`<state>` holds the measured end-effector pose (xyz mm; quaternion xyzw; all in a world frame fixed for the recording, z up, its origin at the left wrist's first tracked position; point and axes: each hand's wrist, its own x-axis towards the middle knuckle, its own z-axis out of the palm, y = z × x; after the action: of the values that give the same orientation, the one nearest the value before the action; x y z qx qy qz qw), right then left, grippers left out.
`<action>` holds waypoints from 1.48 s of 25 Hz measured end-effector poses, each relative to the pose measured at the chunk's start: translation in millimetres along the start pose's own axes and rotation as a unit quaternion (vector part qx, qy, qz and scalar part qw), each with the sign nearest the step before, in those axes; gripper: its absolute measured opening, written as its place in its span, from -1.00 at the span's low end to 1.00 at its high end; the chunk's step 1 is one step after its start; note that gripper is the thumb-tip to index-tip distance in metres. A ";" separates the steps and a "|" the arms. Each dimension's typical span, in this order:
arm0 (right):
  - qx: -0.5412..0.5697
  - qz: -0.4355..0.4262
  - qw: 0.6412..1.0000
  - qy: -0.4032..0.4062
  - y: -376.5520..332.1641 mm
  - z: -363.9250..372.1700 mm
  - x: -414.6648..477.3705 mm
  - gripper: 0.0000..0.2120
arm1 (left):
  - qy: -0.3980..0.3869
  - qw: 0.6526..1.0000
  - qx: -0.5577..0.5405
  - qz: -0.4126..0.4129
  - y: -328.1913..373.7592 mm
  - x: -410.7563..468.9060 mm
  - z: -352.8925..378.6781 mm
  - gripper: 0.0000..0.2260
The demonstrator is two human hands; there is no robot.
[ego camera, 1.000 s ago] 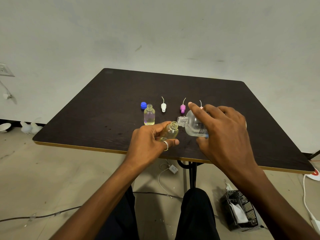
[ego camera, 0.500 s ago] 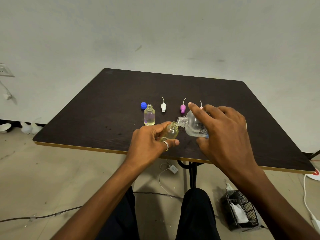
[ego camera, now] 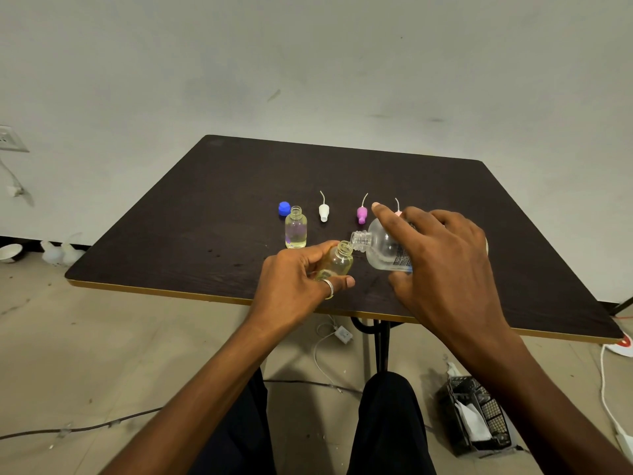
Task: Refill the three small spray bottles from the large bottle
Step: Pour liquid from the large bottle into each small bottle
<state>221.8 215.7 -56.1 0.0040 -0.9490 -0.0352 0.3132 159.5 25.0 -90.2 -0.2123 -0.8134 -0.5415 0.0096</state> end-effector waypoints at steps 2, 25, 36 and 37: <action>-0.002 0.001 1.000 -0.001 -0.6 -0.6 -0.3 -0.17 | 0.001 1.000 -0.001 -0.003 0.0 0.5 0.3 -0.54; -0.005 -0.002 1.000 0.000 -1.4 -0.1 1.4 -0.14 | -0.006 1.000 0.007 -0.002 -3.3 2.1 1.0 -0.52; -0.011 0.002 1.000 -0.008 -1.7 -1.5 0.1 -0.15 | -0.002 1.000 -0.006 -0.004 -1.7 -0.6 1.0 -0.57; -0.009 0.002 1.000 -0.008 -1.8 -1.3 0.0 -0.15 | -0.003 1.000 -0.006 -0.004 -1.5 -0.9 0.9 -0.57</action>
<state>222.6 213.8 -55.1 -0.0009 -0.9513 -0.0432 0.3053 160.0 25.0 -92.1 -0.2107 -0.8109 -0.5459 0.0041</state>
